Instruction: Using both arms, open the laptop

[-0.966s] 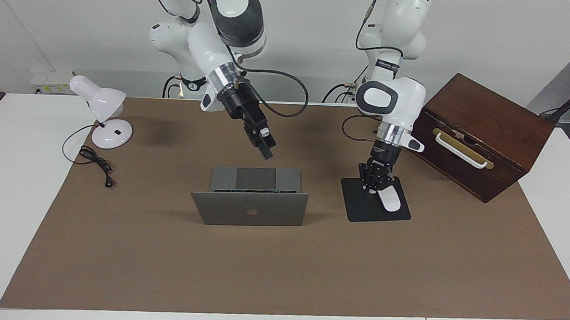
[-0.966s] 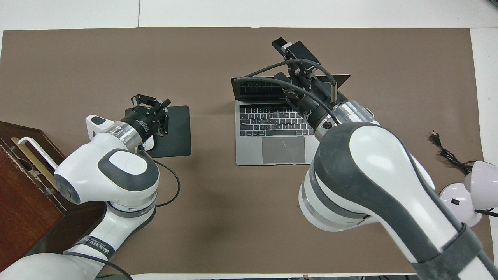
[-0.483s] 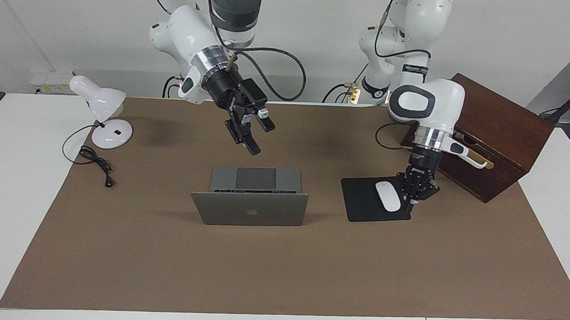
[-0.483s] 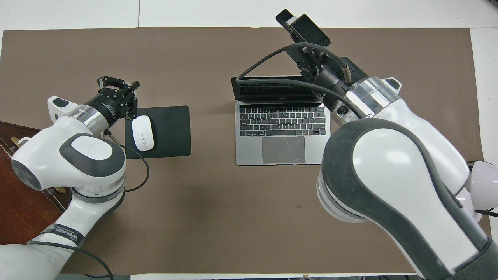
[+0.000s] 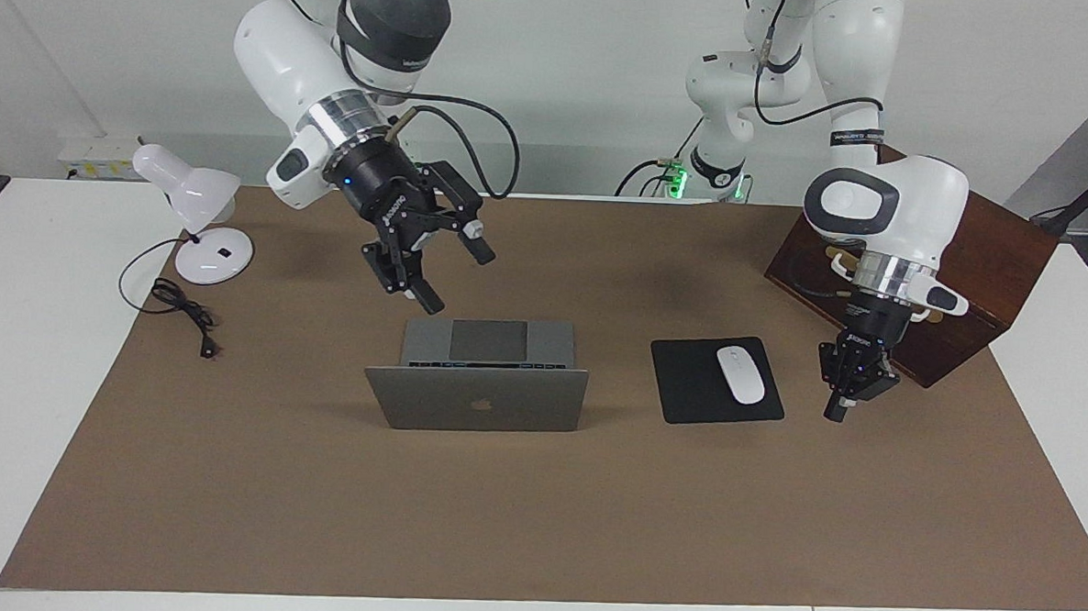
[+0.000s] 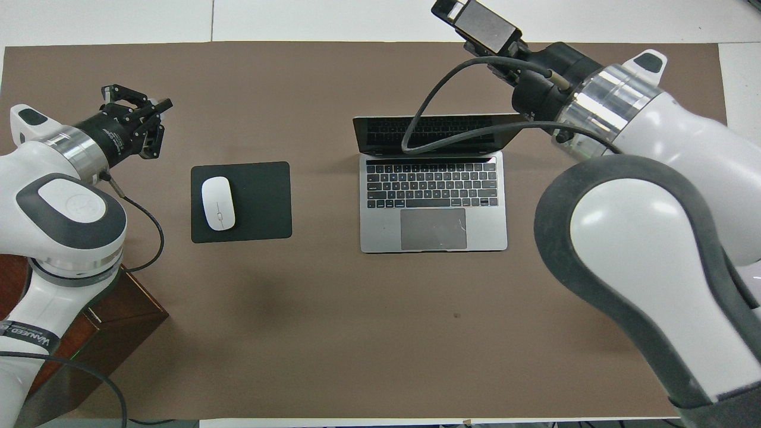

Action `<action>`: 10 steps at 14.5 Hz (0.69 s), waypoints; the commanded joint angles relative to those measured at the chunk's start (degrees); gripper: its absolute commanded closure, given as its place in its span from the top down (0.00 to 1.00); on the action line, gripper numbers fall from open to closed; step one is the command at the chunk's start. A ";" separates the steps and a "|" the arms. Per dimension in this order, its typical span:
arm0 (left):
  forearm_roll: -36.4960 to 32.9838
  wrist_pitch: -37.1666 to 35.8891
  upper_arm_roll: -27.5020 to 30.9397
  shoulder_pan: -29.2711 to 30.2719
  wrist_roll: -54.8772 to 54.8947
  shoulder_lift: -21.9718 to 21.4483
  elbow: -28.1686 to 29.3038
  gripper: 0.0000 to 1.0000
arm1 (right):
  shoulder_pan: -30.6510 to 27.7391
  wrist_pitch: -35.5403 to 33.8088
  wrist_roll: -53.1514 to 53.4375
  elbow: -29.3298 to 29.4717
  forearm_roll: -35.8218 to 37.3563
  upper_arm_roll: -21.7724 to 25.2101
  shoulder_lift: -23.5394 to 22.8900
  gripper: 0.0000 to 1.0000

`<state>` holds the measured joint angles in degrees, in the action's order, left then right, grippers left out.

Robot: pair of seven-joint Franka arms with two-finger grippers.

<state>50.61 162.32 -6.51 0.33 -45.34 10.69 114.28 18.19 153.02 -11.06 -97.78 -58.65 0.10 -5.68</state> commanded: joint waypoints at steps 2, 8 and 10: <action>-14.80 -6.82 -0.26 4.32 0.60 3.11 -5.20 0.00 | -4.82 -10.78 -0.27 2.77 12.91 -0.45 0.32 1.00; -48.01 -26.50 0.54 6.87 1.74 3.90 -12.32 0.00 | -9.74 -32.21 -0.19 7.07 33.92 -0.27 1.72 1.00; -50.17 -30.64 0.54 7.67 5.77 3.55 -12.24 0.00 | -10.80 -38.46 0.42 7.43 39.03 -0.10 2.51 1.00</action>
<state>3.38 136.19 -5.93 6.87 -43.88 13.39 103.70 8.83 119.82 -11.10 -91.16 -23.94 0.32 -4.07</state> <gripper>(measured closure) 0.991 0.000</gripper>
